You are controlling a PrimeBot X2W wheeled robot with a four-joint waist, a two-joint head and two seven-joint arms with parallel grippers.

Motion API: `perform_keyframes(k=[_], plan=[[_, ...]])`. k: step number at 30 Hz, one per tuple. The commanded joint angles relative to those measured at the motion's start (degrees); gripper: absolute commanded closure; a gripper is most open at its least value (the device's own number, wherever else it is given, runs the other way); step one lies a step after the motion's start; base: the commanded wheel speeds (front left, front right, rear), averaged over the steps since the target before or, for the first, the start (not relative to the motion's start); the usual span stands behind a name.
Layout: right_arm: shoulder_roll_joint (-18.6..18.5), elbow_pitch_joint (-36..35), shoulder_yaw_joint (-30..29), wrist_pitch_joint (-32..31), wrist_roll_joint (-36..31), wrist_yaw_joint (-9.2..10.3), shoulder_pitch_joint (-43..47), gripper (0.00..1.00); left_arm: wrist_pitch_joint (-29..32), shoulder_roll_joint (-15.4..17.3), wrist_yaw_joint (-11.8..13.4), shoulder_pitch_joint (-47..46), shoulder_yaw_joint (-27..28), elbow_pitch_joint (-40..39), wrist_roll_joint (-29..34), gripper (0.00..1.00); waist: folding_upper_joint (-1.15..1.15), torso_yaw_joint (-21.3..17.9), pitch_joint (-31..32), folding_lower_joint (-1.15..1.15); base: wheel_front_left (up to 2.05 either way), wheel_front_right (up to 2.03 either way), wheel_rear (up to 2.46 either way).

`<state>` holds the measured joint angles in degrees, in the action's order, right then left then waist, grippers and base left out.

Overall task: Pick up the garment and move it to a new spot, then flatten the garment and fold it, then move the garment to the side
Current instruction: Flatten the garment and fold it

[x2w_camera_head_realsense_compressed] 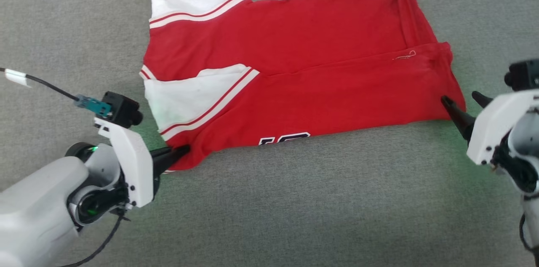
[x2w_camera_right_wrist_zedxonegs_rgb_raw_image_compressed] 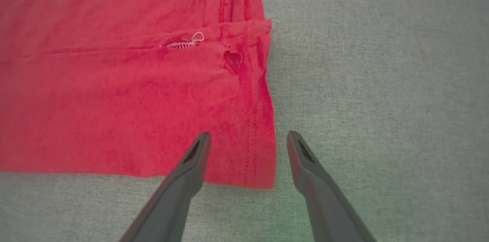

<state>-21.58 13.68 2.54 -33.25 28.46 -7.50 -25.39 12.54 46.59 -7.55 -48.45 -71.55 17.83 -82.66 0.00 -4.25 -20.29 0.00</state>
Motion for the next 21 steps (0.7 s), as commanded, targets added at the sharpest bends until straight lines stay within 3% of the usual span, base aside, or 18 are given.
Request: perform_keyframes(k=[1, 9, 10, 11, 13, 21], plan=[[0.1, 0.3, 0.2, -0.8, -0.7, 0.02, -0.8, 0.00, 0.0, -0.9, 0.2, 0.3, -0.9, -0.1, 0.1, 1.00, 0.00, 0.2, -0.2, 0.00, 0.00, 0.00, 0.00], [1.2, 8.3, 0.6, -10.6, -1.8, 0.02, -5.7, 0.00, -1.9, -2.3, 0.2, -1.6, -1.1, -0.8, 0.9, 1.00, 0.00, 2.4, -1.8, 0.00, 0.00, 0.00, 0.00], [1.4, 9.2, 1.0, -10.9, -1.8, 0.02, -5.9, 0.46, -2.1, -2.6, 0.2, -1.8, -1.2, -0.7, 1.0, 1.00, 0.00, 2.6, -1.9, 0.00, 0.00, 0.00, 0.00], [1.5, 9.9, 1.4, -10.9, -1.6, 0.02, -5.8, 0.71, -2.3, -2.9, 0.2, -1.9, -1.3, -0.6, 1.1, 1.00, 0.00, 2.9, -1.8, 0.00, 0.00, 0.00, 0.00], [1.4, 10.4, 2.1, -9.9, -1.5, 0.01, -5.8, 1.00, -2.9, -3.2, 0.2, -1.7, -1.4, -0.4, 1.3, 1.00, 0.00, 3.2, -1.4, 0.00, 0.00, 0.00, 0.00], [-1.0, 6.6, 1.8, -6.8, 0.3, 0.02, -1.8, 1.00, -5.8, -1.6, 0.2, 1.6, -1.6, -2.3, 1.3, 1.00, 0.00, 3.6, 2.4, 0.00, 0.00, 0.00, 0.00]])
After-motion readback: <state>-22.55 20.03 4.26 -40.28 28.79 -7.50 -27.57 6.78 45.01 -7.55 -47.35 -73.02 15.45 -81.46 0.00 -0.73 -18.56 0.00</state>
